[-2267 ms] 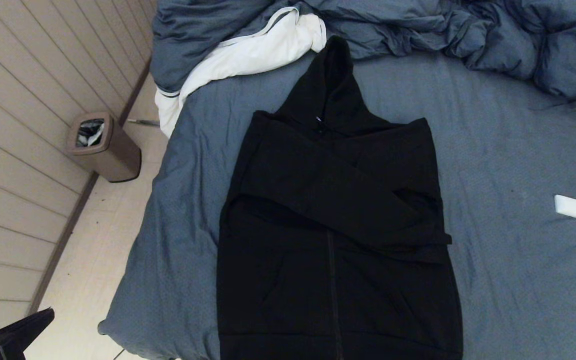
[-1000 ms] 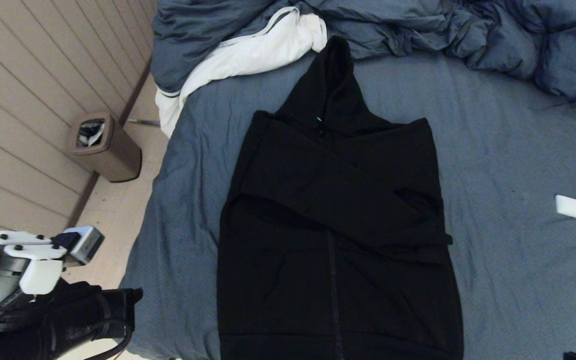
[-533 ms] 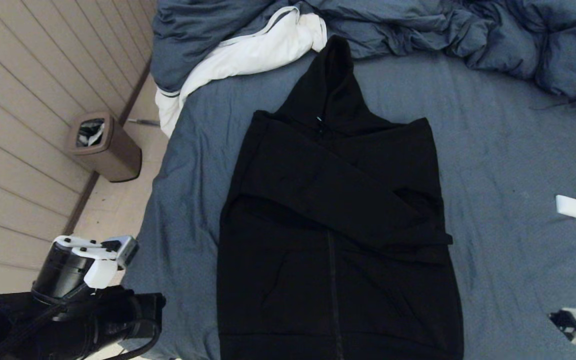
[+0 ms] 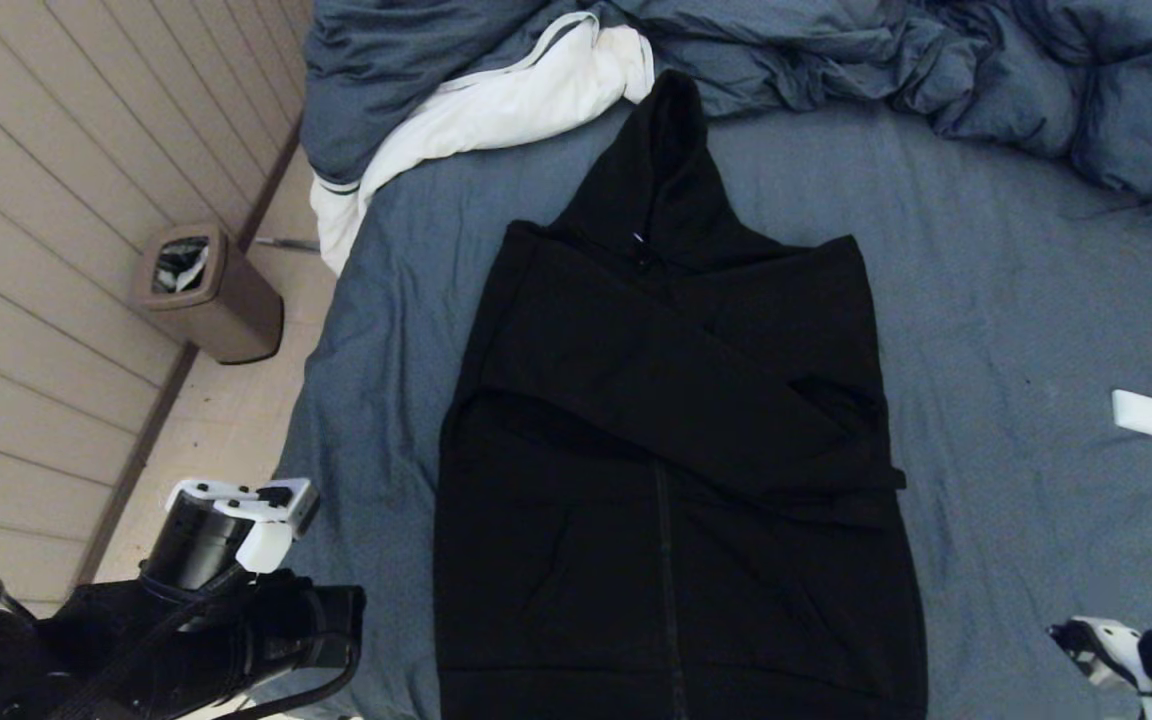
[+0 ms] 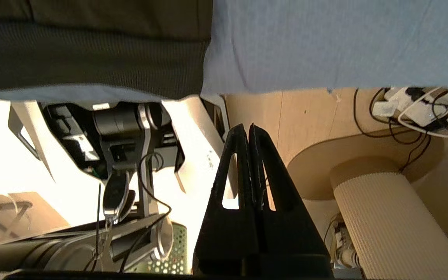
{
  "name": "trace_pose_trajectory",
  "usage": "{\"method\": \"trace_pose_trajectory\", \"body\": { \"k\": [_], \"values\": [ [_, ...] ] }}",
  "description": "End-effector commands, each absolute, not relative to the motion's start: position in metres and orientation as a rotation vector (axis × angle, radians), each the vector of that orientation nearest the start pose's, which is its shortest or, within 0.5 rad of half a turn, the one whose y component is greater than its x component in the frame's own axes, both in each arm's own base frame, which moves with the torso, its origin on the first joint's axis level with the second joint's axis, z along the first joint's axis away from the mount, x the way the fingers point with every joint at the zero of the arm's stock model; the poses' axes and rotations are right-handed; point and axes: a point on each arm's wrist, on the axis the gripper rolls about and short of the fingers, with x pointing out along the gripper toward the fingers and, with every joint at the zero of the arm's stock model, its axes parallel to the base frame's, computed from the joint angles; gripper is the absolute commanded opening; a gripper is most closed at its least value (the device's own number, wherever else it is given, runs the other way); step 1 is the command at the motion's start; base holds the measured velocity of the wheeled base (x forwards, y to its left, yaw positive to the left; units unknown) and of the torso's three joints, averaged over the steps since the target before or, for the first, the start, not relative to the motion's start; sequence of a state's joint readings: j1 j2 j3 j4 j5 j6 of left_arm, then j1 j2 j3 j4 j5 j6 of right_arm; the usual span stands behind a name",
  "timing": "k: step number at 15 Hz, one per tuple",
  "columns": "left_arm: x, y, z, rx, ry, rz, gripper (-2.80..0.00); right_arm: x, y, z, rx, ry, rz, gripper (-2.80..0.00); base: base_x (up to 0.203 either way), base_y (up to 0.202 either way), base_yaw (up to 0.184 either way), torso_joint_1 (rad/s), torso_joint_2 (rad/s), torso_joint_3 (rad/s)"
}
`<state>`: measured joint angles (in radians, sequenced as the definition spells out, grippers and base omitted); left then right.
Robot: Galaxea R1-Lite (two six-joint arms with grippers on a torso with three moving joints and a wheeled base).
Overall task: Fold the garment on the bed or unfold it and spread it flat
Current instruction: Fold the black sweatshirt
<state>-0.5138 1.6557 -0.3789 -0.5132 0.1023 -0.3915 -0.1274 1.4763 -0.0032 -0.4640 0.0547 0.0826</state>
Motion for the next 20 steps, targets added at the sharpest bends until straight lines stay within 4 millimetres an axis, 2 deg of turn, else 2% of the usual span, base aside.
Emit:
{"method": "trace_pose_trajectory", "body": {
  "k": [1, 4, 5, 7, 9, 11, 12, 14, 16, 20],
  "values": [
    [0.196, -0.109, 0.087, -0.142, 0.77, -0.247, -2.8, 0.119, -0.014, 0.048, 0.167, 0.983, -0.109, -2.8, 0.0, 0.0, 0.0, 0.0, 0.0, 0.0],
    [0.196, -0.108, 0.112, -0.165, 0.688, -0.257, -2.8, 0.122, -0.014, 0.067, 0.158, 0.845, -0.108, -2.8, 0.0, 0.0, 0.0, 0.0, 0.0, 0.0],
    [0.194, -0.107, 0.125, -0.17, 0.666, -0.262, -2.8, 0.122, -0.015, 0.079, 0.153, 0.767, -0.111, -2.8, 0.0, 0.0, 0.0, 0.0, 0.0, 0.0],
    [0.191, -0.105, 0.161, -0.179, 0.634, -0.269, -2.8, 0.129, -0.017, 0.116, 0.143, 0.627, -0.117, -2.8, 0.0, 0.0, 0.0, 0.0, 0.0, 0.0],
    [0.189, -0.104, 0.196, -0.184, 0.619, -0.273, -2.8, 0.13, -0.017, 0.16, 0.143, 0.6, -0.115, -2.8, 0.0, 0.0, 0.0, 0.0, 0.0, 0.0],
    [0.19, -0.104, 0.221, -0.191, 0.604, -0.274, -2.8, 0.13, -0.016, 0.201, 0.148, 0.598, -0.107, -2.8, 0.0, 0.0, 0.0, 0.0, 0.0, 0.0],
    [0.192, -0.105, 0.228, -0.19, 0.611, -0.266, -2.8, 0.135, -0.017, 0.213, 0.154, 0.632, -0.107, -2.8, 0.0, 0.0, 0.0, 0.0, 0.0, 0.0],
    [0.193, -0.104, 0.229, -0.185, 0.632, -0.252, -2.8, 0.143, -0.018, 0.212, 0.163, 0.715, -0.106, -2.8, 0.0, 0.0, 0.0, 0.0, 0.0, 0.0],
    [0.194, -0.103, 0.227, -0.173, 0.642, -0.229, -2.8, 0.138, -0.016, 0.196, 0.162, 0.782, -0.098, -2.8, 0.0, 0.0, 0.0, 0.0, 0.0, 0.0],
    [0.194, -0.103, 0.228, -0.168, 0.649, -0.219, -2.8, 0.133, -0.015, 0.199, 0.153, 0.757, -0.093, -2.8, 0.0, 0.0, 0.0, 0.0, 0.0, 0.0]
  ]
}}
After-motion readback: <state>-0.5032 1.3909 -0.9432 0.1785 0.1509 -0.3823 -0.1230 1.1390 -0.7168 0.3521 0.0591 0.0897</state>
